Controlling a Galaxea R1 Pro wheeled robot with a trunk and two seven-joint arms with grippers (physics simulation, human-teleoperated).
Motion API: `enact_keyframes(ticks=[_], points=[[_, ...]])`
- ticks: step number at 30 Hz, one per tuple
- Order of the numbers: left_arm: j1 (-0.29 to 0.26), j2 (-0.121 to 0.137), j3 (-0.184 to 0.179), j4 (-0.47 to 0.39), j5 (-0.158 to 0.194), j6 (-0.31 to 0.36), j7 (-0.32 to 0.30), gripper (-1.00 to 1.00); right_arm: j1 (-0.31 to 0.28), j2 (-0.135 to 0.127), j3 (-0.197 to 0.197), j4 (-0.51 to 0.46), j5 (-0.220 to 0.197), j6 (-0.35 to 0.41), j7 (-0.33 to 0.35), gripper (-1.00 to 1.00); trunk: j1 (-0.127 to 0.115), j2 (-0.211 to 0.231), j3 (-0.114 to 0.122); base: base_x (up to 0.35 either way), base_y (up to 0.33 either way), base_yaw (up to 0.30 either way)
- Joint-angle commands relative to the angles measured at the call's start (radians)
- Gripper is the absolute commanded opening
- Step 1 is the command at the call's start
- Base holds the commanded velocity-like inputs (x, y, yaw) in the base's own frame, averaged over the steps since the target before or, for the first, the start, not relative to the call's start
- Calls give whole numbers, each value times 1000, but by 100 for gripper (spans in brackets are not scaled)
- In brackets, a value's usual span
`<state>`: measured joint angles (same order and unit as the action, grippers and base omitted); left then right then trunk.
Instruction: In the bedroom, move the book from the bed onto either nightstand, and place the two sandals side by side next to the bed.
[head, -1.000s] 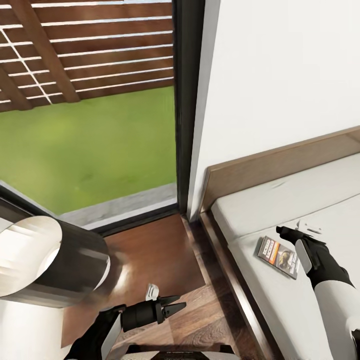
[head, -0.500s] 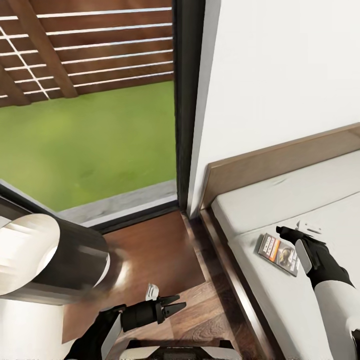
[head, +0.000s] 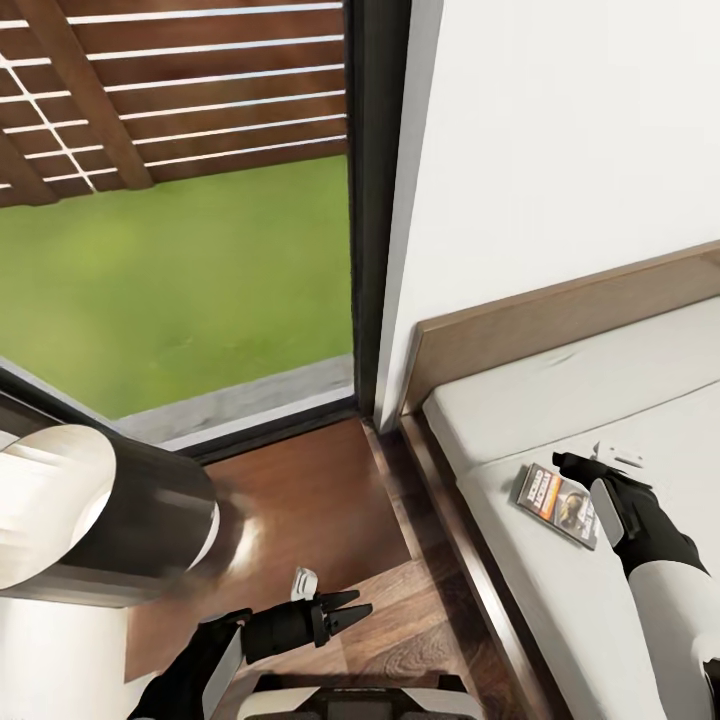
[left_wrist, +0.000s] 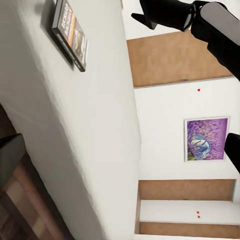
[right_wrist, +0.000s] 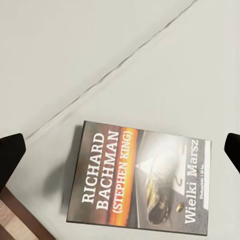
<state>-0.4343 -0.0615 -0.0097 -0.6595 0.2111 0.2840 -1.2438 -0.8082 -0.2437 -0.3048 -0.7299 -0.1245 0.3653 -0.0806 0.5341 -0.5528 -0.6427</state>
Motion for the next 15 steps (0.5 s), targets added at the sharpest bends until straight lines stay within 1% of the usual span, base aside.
enact_keyframes(ticks=[1,15], points=[[0,0,-1,0,5,11,-3,100,0,-1,1,-1,-11,4,-7,100,4,-8,-4,0,0,0],[0,0,-1,0,5,11,-3,100,0,-1,1,-2,-10,2,-8,100,58,-106,-48,0,0,0]])
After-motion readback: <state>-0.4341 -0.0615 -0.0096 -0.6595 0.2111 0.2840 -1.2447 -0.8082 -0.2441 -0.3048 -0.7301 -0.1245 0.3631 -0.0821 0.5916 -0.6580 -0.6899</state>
